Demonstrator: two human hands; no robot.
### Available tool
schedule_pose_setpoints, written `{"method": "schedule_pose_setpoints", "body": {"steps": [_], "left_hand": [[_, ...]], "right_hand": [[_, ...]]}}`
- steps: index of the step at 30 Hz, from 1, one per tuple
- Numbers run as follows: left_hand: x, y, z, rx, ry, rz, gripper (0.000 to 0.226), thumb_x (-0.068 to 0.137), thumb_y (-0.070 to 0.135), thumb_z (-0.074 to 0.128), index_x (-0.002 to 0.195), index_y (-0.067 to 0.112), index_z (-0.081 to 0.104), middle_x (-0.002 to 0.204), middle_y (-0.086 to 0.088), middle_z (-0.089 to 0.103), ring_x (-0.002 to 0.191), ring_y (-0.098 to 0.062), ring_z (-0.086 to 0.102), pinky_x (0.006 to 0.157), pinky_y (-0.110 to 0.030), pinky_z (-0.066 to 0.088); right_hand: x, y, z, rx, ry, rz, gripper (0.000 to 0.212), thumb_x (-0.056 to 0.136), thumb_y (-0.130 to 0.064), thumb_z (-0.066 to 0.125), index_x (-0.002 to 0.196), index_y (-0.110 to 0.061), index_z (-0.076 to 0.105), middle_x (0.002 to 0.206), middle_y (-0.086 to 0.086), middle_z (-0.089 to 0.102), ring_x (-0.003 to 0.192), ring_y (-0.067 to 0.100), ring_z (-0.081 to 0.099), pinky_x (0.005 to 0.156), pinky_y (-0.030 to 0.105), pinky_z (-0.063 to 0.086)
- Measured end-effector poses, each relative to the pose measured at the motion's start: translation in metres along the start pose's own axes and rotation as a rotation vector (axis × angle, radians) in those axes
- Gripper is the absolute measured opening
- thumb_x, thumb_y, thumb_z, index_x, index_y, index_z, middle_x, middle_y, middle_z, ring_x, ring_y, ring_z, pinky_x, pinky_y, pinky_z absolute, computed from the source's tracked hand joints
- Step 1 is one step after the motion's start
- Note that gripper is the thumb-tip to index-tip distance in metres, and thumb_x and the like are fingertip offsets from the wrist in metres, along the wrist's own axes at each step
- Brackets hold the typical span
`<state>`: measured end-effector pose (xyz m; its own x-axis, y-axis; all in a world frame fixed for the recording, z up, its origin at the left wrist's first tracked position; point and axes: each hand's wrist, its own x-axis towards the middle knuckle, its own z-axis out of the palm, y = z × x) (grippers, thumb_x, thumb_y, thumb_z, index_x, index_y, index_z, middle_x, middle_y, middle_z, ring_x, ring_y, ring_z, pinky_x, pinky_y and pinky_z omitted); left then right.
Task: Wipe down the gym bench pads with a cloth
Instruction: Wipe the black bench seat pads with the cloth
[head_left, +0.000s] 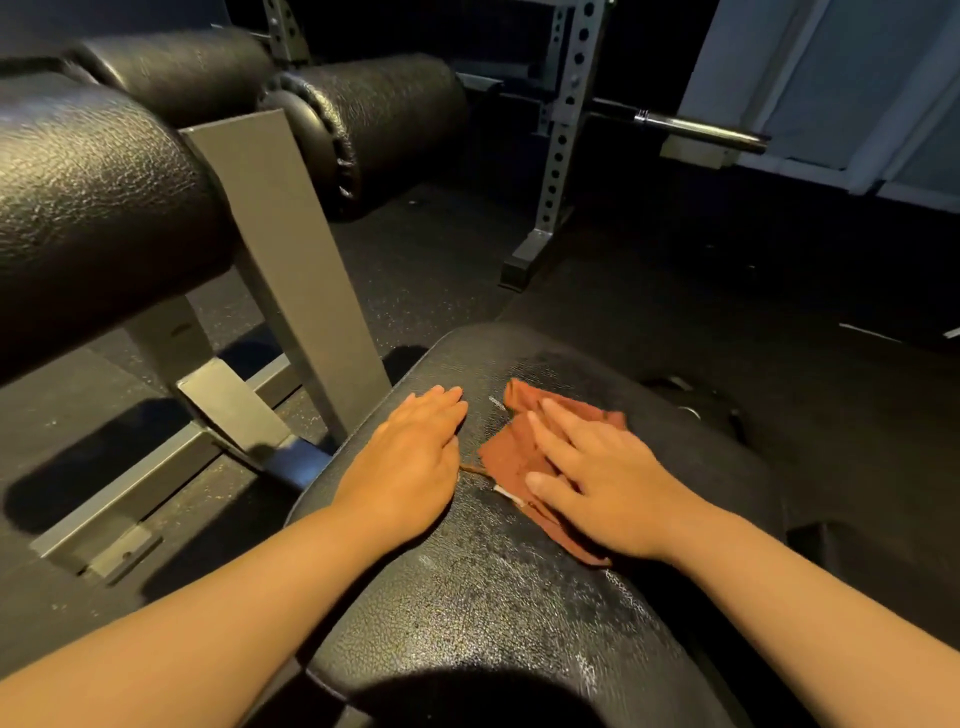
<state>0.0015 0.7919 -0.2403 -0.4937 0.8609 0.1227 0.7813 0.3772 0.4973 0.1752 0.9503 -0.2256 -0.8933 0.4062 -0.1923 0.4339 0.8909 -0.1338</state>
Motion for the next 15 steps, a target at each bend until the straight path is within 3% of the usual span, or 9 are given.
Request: {"method": "schedule_pose_setpoints", "body": {"steps": [3, 4, 7, 9, 10, 12, 14, 15], "left_hand": [[-0.001, 0.001, 0.000, 0.016, -0.002, 0.002, 0.050, 0.105, 0.019, 0.036, 0.155, 0.022, 0.031, 0.163, 0.008, 0.022, 0.152, -0.007, 0.010, 0.124, -0.026, 0.001], [-0.001, 0.001, 0.000, 0.025, 0.002, 0.006, 0.051, 0.105, 0.019, 0.036, 0.155, 0.022, 0.031, 0.163, 0.008, 0.023, 0.152, -0.007, 0.011, 0.124, -0.025, 0.001], [-0.002, 0.002, -0.001, 0.037, 0.018, 0.015, 0.050, 0.104, 0.019, 0.036, 0.155, 0.022, 0.032, 0.163, 0.007, 0.024, 0.152, -0.008, 0.012, 0.122, -0.022, -0.001], [-0.001, 0.002, -0.001, 0.039, 0.022, 0.020, 0.049, 0.105, 0.021, 0.036, 0.154, 0.023, 0.033, 0.163, 0.007, 0.024, 0.152, -0.008, 0.012, 0.121, -0.022, -0.001], [-0.001, 0.003, -0.001, 0.042, 0.017, 0.020, 0.049, 0.105, 0.021, 0.036, 0.154, 0.023, 0.033, 0.163, 0.008, 0.023, 0.152, -0.008, 0.011, 0.122, -0.022, -0.001], [-0.001, 0.004, -0.001, 0.050, 0.011, 0.022, 0.049, 0.105, 0.022, 0.036, 0.155, 0.023, 0.032, 0.164, 0.008, 0.022, 0.152, -0.008, 0.010, 0.122, -0.023, -0.001], [-0.002, 0.006, -0.002, 0.064, 0.011, 0.031, 0.050, 0.106, 0.024, 0.037, 0.155, 0.023, 0.031, 0.164, 0.007, 0.022, 0.152, -0.009, 0.010, 0.122, -0.024, -0.002], [-0.002, 0.006, -0.002, 0.070, 0.011, 0.037, 0.049, 0.106, 0.025, 0.037, 0.155, 0.023, 0.031, 0.164, 0.007, 0.022, 0.152, -0.009, 0.011, 0.122, -0.023, -0.002]], "right_hand": [[0.012, -0.007, -0.005, 0.030, 0.074, 0.371, 0.069, 0.102, -0.059, 0.018, 0.161, -0.027, 0.002, 0.168, 0.006, -0.007, 0.153, 0.030, 0.006, 0.121, 0.046, 0.008], [0.017, -0.023, -0.004, 0.072, 0.089, 0.411, 0.066, 0.104, -0.053, 0.018, 0.161, -0.026, -0.001, 0.168, 0.009, -0.009, 0.153, 0.031, 0.003, 0.121, 0.047, 0.005], [0.007, -0.067, 0.000, 0.145, 0.035, 0.187, 0.062, 0.103, -0.046, 0.021, 0.157, -0.042, -0.010, 0.167, 0.009, -0.016, 0.153, 0.030, -0.001, 0.119, 0.050, 0.002], [-0.012, -0.060, 0.000, 0.057, 0.032, 0.018, 0.062, 0.100, -0.059, 0.017, 0.156, -0.046, -0.006, 0.168, 0.002, -0.011, 0.151, 0.026, 0.004, 0.118, 0.047, 0.007], [-0.016, -0.046, -0.001, -0.008, 0.055, 0.013, 0.066, 0.095, -0.068, 0.011, 0.157, -0.046, 0.000, 0.168, 0.000, -0.005, 0.149, 0.026, 0.009, 0.116, 0.046, 0.011], [-0.007, -0.015, -0.003, -0.104, 0.099, 0.173, 0.075, 0.091, -0.073, 0.007, 0.158, -0.039, 0.011, 0.167, 0.001, 0.001, 0.148, 0.027, 0.011, 0.116, 0.047, 0.011], [0.014, -0.005, -0.004, -0.050, 0.123, 0.316, 0.069, 0.101, -0.061, 0.016, 0.160, -0.026, 0.014, 0.168, 0.004, -0.004, 0.152, 0.028, 0.000, 0.121, 0.049, 0.001], [0.024, -0.011, -0.003, -0.019, 0.135, 0.300, 0.066, 0.104, -0.055, 0.018, 0.160, -0.021, 0.012, 0.168, 0.004, -0.006, 0.154, 0.028, -0.004, 0.123, 0.050, -0.002]]}}
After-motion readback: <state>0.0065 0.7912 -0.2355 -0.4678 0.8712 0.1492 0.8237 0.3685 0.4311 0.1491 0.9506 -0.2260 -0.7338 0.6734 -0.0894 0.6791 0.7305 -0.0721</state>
